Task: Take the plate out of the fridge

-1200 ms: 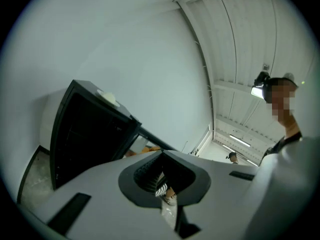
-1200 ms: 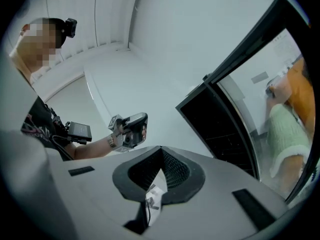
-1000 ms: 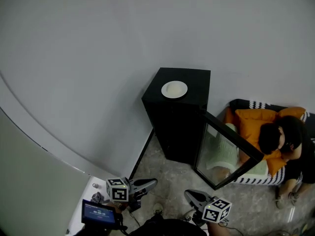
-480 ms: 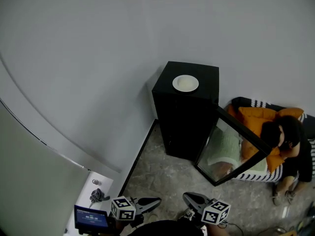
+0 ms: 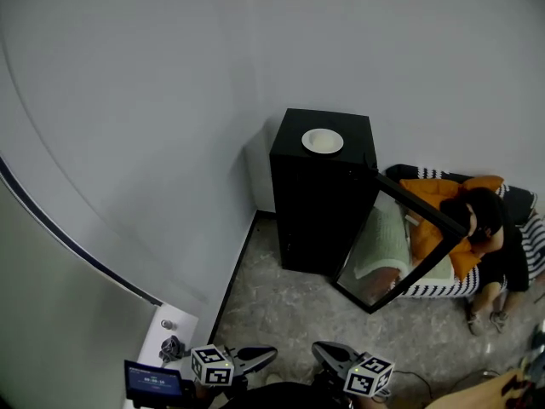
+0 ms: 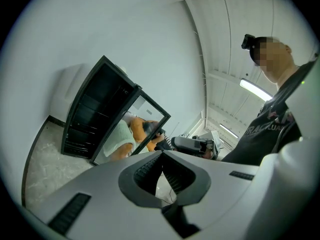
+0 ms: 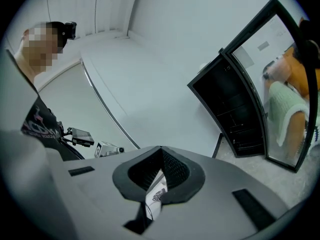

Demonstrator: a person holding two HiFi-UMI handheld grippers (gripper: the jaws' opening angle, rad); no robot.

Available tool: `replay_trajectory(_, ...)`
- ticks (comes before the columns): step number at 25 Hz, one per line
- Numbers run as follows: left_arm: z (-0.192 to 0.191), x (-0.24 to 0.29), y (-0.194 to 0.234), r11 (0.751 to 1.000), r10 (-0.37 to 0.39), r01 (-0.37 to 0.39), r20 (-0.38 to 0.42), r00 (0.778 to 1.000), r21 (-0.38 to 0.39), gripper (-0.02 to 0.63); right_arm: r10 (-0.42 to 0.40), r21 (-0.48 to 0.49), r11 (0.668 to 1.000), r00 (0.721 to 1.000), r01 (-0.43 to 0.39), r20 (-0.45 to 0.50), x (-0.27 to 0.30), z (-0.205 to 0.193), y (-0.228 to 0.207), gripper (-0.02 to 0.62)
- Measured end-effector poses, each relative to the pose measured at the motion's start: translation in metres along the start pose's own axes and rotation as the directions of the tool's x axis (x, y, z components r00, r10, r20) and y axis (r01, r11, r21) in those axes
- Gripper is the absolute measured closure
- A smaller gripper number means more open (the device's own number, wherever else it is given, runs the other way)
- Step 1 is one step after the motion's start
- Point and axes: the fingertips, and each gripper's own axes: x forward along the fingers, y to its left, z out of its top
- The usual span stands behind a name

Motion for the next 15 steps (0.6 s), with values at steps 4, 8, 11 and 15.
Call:
replay_trajectory(4, -0.002, -0.018, 0.002, 1.000, -0.018, 0.018, 0.016, 1.000, 0.013, 0.601, -0.030, -0.010, 0.999, 0.999, 0.031, 0.012, 0.006, -0.015, 0.014, 0.598)
replay_trajectory(8, -0.006, -0.027, -0.001, 0.999, -0.039, 0.038, 0.019, 0.999, 0.014, 0.601, -0.051, -0.033, 0.998, 0.999, 0.051, 0.018, 0.005, -0.024, 0.027, 0.598)
replay_trajectory(11, -0.011, -0.032, -0.007, 0.998, -0.065, 0.064, 0.025, 0.998, 0.026, 0.601, -0.064, -0.039, 0.997, 0.997, 0.066, 0.033, 0.004, -0.031, 0.033, 0.598)
replay_trajectory(15, -0.016, -0.040, -0.012, 0.997, -0.070, 0.069, 0.035, 0.997, 0.033, 0.601, -0.063, -0.053, 0.997, 0.998, 0.064, 0.032, 0.005, -0.040, 0.041, 0.598)
